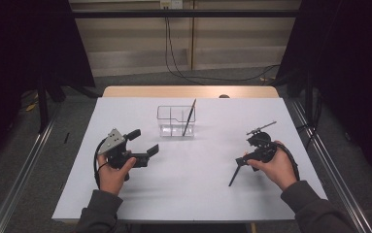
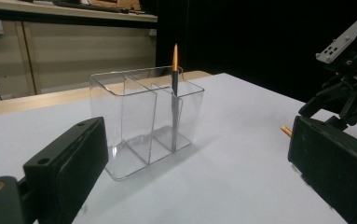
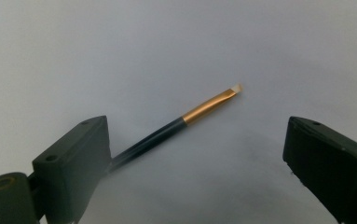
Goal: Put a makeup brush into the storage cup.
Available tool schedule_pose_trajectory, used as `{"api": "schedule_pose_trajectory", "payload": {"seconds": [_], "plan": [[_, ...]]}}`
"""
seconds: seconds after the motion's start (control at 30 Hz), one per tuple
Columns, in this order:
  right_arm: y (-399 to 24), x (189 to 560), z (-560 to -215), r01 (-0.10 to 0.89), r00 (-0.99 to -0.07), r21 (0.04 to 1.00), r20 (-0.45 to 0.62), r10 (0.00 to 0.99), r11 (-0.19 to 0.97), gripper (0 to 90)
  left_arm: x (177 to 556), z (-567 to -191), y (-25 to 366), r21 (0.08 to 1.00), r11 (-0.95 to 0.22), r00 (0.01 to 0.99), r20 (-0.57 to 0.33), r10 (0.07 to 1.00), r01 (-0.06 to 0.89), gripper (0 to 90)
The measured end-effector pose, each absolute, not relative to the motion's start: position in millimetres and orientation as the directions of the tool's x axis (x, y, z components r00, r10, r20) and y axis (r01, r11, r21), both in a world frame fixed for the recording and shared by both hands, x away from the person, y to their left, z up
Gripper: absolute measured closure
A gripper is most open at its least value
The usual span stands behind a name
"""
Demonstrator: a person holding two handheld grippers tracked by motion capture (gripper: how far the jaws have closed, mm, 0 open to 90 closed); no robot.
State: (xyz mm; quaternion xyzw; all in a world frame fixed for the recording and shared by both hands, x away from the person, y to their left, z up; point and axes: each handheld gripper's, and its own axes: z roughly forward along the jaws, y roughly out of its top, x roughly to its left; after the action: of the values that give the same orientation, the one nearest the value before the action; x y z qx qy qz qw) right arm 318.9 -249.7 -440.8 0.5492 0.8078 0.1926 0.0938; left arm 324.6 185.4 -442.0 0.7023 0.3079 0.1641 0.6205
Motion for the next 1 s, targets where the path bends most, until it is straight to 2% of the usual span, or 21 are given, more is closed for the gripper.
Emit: {"api": "schedule_pose_trajectory", "payload": {"seconds": [0.53,0.8,1.0], "plan": [[-248.7,317.8,-446.0,0.865,-0.367,0.389,0.059,0.929,0.317,8.0,324.4,-440.8,185.9,0.973,-0.052,0.756,-0.139,0.640,0.224,4.6],[-247.7,319.7,-445.5,0.879,-0.348,0.375,0.085,0.934,0.294,12.9,324.9,-440.5,186.8,0.974,-0.050,0.753,-0.137,0.643,0.219,4.6],[-243.3,320.3,-449.3,0.884,-0.350,0.364,0.096,0.932,0.295,20.6,325.1,-439.8,187.8,0.975,-0.050,0.754,-0.133,0.643,0.215,4.6]]}}
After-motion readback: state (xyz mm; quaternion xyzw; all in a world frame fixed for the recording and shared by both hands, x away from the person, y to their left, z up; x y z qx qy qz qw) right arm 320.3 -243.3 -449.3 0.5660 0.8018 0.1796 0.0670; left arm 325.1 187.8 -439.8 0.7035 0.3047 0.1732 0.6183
